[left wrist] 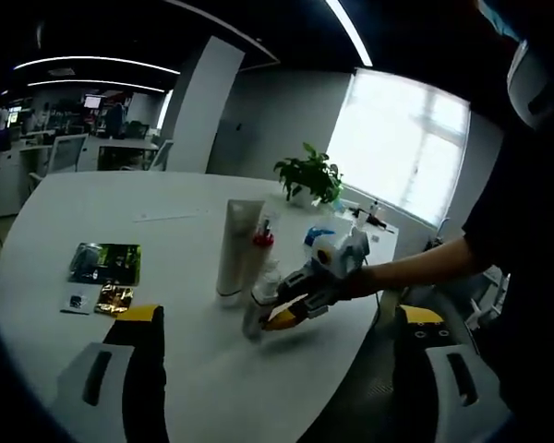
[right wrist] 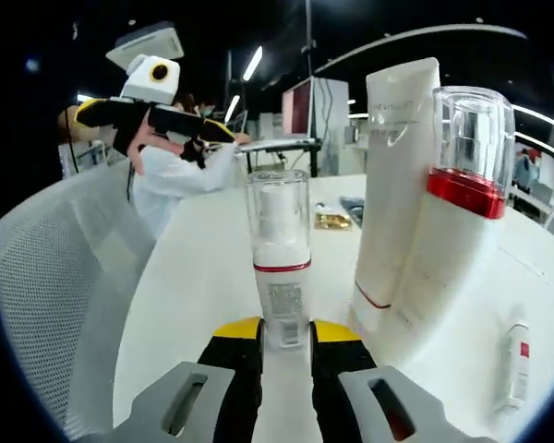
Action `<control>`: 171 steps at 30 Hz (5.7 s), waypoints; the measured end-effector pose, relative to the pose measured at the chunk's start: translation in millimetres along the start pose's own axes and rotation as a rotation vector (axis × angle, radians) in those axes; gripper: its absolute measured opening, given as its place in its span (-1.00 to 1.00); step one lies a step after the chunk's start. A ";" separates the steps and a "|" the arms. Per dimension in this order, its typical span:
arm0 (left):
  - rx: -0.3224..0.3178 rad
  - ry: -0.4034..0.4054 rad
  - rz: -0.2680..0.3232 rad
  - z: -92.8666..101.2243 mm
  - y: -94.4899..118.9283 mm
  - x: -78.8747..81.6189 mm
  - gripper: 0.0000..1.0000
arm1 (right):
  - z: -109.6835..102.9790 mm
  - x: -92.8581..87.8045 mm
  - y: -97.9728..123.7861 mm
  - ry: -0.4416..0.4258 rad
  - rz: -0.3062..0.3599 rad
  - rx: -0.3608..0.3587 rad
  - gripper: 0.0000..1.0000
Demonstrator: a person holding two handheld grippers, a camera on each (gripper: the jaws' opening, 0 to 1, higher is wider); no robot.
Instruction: Arrange the skincare products in the storage area until every visible bottle or jar stands upright without overlapping.
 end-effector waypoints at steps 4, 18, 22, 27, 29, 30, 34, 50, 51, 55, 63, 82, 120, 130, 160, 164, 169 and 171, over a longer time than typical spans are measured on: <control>-0.002 0.004 -0.005 -1.0 -0.6 -1.4 0.92 | 4.6 1.1 -2.1 0.012 -0.004 0.001 -0.77; 0.003 0.010 -0.017 -3.6 0.1 -3.0 0.91 | 18.3 10.3 -7.8 0.082 -0.028 0.054 -0.78; 0.002 0.011 -0.024 -3.7 -0.3 -4.2 0.91 | 24.6 12.0 -9.4 0.100 -0.037 0.067 -0.78; 0.003 0.015 -0.027 -3.7 -1.3 -5.6 0.91 | 30.1 12.0 -10.6 0.119 -0.044 0.080 -0.77; 0.003 0.017 -0.026 -3.6 -1.5 -6.0 0.91 | 30.4 11.4 -10.7 0.122 -0.045 0.081 -0.77; 0.004 0.018 -0.027 -3.5 -1.6 -6.2 0.91 | 30.2 11.1 -10.6 0.122 -0.045 0.083 -0.77; 0.006 0.018 -0.029 -3.8 -1.1 -6.8 0.91 | 31.3 10.3 -11.3 0.122 -0.044 0.083 -0.77; 0.016 0.012 -0.048 -0.1 -1.6 -6.4 0.90 | 29.6 15.6 -5.7 0.121 -0.051 0.079 -0.68; 0.015 0.010 -0.048 0.4 -1.5 -6.2 0.90 | 30.6 15.2 -5.2 0.128 -0.055 0.078 -0.67; 0.022 0.008 -0.044 1.1 -0.8 -6.0 0.89 | 29.9 15.1 -0.9 0.138 -0.073 0.075 -0.68; 0.075 0.015 -0.059 5.6 4.0 -7.2 0.87 | 26.9 15.3 15.5 0.125 -0.120 0.058 -0.65; 0.136 0.071 -0.040 9.8 18.5 -9.2 0.86 | 9.0 21.1 65.2 -0.046 -0.133 -0.017 -0.26; 0.140 0.054 -0.020 8.9 37.7 7.0 0.89 | -30.8 37.9 172.4 -0.452 -0.060 -0.358 0.98; 0.142 0.069 -0.005 14.3 44.9 2.0 0.94 | -38.4 32.5 176.0 -0.454 -0.058 -0.376 0.98; 0.155 0.063 0.032 15.9 51.3 8.1 0.98 | 19.5 33.0 157.9 -0.418 -0.188 -0.473 0.83; 0.158 0.070 0.020 13.3 50.5 7.3 0.98 | 34.3 30.7 146.9 -0.409 -0.227 -0.477 0.79; 0.167 0.096 0.023 9.6 48.6 4.0 0.98 | 50.8 24.5 135.0 -0.408 -0.302 -0.484 0.66; 0.162 0.100 0.016 9.8 46.2 2.9 0.98 | 57.8 22.3 129.4 -0.405 -0.328 -0.489 0.64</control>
Point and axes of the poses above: the point that each gripper's makers call its tool centre point, and the gripper's own axes: y roughly backward along the fingers, z roughly to its right, x roughly out of its top, the point moved 10 cm from there along y, roughly backward along the fingers, and after that the axes turned 14 degrees about -x, right-handed, at the moved point
